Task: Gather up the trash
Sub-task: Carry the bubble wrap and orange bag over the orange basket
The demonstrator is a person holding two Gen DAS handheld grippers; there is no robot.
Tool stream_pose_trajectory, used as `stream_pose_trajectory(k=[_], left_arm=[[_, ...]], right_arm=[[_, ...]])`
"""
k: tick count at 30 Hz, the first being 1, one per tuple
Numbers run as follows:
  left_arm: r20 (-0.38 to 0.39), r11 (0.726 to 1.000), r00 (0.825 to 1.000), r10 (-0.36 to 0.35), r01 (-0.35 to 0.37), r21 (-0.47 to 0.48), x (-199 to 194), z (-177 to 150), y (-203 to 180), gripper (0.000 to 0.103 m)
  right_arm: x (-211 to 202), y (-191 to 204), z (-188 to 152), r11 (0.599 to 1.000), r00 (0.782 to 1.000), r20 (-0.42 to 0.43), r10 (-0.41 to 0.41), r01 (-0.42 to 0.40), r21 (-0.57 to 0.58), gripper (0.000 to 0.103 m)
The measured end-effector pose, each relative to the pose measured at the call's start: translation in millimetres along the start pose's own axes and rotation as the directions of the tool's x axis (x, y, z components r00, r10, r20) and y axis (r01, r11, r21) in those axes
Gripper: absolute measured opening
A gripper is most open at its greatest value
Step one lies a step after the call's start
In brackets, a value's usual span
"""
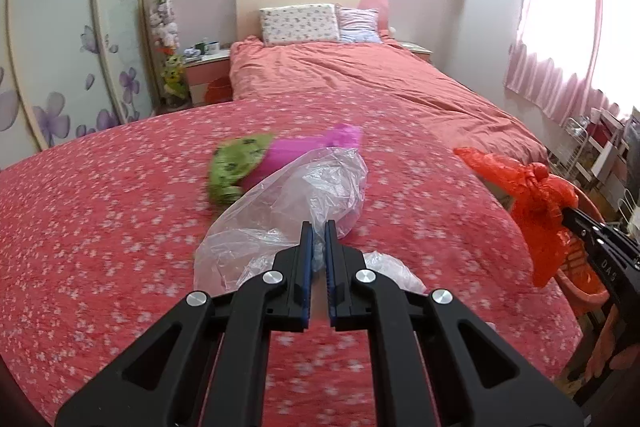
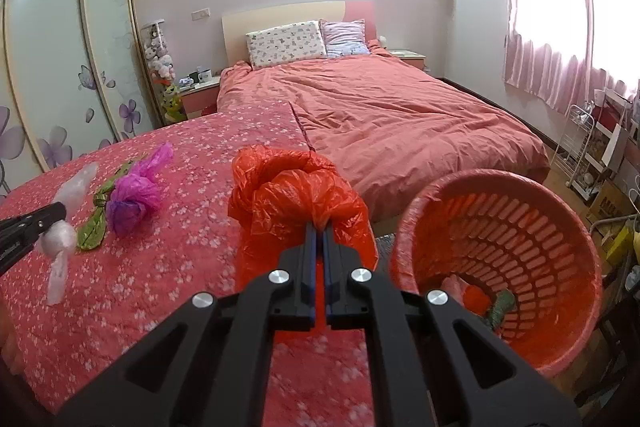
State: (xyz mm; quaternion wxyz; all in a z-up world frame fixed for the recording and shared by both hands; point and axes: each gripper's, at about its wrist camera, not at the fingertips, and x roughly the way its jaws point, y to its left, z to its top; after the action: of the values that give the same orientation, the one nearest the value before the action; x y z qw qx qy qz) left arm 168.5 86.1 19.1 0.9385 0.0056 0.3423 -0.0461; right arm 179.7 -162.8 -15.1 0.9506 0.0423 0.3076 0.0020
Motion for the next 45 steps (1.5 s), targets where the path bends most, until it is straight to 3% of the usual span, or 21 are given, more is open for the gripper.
stream_pose_trajectory(k=[22,45], left_arm=[[-0.032,0.978,0.982,-0.185,0.187,0.093,13.8,-9.1,-114.4,0.006],[-0.073,0.913,0.929,-0.363,0.371,0.168,31.8,-8.4,-230.9,0.006]], right_arm=[[-29.8,-80.9,-20.8,0.986,0.989,0.011,-0.146,0.145,0.086,0.004],[-35.5,-172.0,-29.4,0.942,0.967,0.012,-0.256,0.246,0.227,0.004]])
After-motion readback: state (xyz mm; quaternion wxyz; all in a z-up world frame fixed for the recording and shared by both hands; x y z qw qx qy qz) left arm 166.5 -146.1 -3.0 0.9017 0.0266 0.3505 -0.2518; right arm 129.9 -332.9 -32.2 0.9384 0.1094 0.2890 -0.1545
